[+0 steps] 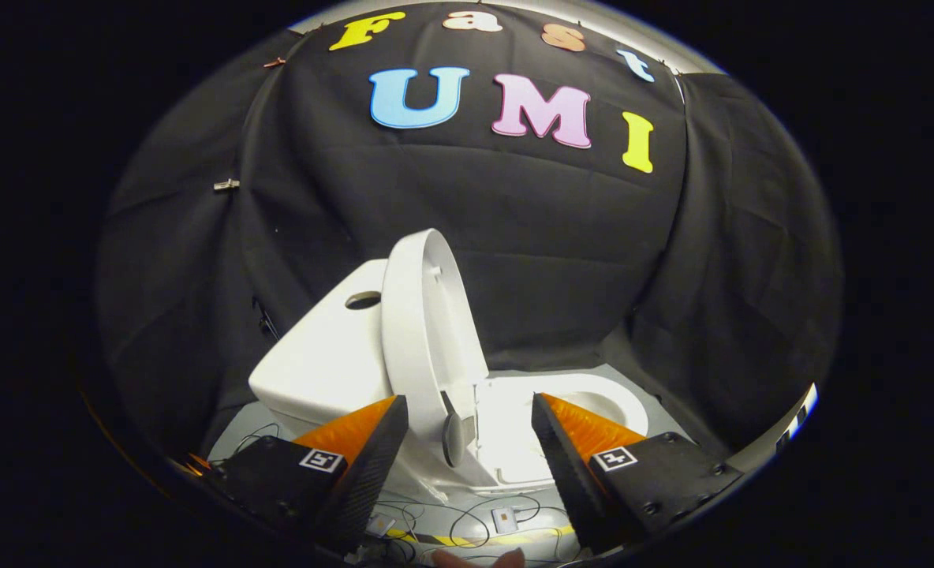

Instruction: Open the toilet lid.

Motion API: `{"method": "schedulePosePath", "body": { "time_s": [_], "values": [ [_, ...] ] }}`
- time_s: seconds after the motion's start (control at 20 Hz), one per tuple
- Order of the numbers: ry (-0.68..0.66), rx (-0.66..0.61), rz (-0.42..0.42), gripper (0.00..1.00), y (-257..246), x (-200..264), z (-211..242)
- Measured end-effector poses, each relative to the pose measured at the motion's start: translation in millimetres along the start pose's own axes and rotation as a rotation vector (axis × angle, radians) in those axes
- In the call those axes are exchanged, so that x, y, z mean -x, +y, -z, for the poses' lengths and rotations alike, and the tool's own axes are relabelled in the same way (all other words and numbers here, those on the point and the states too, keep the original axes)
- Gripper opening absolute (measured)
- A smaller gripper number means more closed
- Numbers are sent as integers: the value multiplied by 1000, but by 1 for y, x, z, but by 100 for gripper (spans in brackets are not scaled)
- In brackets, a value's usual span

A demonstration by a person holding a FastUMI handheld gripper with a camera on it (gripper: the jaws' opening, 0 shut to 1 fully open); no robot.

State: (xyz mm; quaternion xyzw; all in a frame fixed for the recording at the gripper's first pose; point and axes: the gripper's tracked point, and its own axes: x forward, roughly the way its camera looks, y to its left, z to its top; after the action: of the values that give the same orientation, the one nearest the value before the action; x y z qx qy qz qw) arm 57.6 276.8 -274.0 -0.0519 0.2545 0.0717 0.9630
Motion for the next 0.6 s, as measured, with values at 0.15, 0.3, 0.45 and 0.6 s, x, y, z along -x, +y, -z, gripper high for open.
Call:
{"method": "schedulePosePath", "body": {
  "time_s": [0.15,0.3,0.45,0.6],
  "values": [
    [-42,-4,-34,98,-3,18,-27],
    [-84,-19,-62,99,-13,38,-56],
    [-124,-41,-68,99,-30,57,-82],
    [-162,-54,-74,99,-48,78,-105]
  ]
}}
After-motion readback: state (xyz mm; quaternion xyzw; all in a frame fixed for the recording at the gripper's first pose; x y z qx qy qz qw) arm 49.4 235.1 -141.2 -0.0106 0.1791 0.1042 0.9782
